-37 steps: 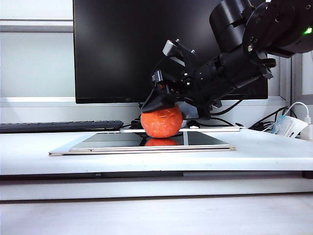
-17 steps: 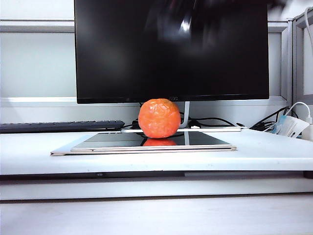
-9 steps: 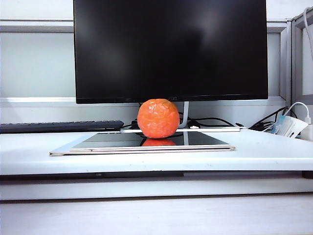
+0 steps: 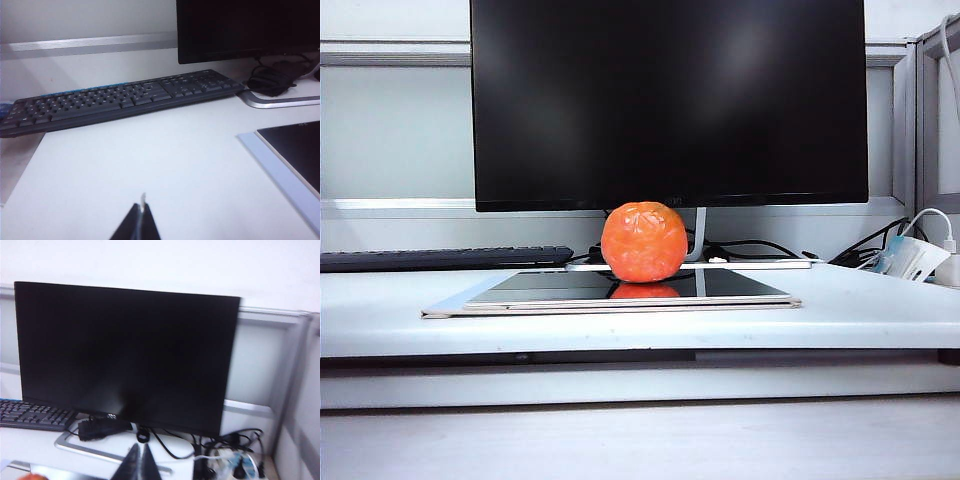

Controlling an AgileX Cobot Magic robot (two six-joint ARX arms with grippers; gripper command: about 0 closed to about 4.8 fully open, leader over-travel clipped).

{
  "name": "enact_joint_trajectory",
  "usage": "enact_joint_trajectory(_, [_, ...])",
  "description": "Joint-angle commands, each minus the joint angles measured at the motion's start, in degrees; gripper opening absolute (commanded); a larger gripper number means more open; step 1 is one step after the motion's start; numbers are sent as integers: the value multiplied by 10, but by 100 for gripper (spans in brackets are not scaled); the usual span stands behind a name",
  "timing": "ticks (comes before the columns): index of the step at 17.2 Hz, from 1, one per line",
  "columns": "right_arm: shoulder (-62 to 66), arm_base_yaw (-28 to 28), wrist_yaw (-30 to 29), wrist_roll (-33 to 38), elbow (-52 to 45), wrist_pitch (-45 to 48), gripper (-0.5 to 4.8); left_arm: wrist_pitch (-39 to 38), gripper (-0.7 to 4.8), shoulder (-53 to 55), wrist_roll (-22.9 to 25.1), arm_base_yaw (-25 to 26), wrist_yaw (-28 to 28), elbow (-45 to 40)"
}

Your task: Place the orange on the center of the mirror.

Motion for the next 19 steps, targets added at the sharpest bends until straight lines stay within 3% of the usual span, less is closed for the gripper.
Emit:
enact_joint_trajectory(1, [-89, 1, 2, 1, -6, -109, 54, 3, -5, 0, 2, 0, 2, 1])
enact_joint_trajectory(3, [-82, -3, 11, 1, 9, -174, 54, 2, -5, 0, 2, 0, 3, 1])
enact_joint_trajectory(8, [-85, -4, 29, -1, 3, -224, 54, -13, -5, 0, 2, -1, 3, 1])
enact_joint_trajectory(10, [-85, -55, 28, -3, -30, -209, 54, -14, -5, 0, 2, -1, 2, 1])
enact_joint_trajectory(13, [-85, -180, 12, 2, -162, -127, 54, -14, -5, 0, 2, -1, 2, 1])
enact_joint_trajectory(16, [-86, -282, -75, 69, -309, 90, 54, -13, -5, 0, 2, -1, 2, 1])
enact_joint_trajectory(19, [-86, -281, -82, 103, -368, 165, 54, -14, -5, 0, 2, -1, 2, 1])
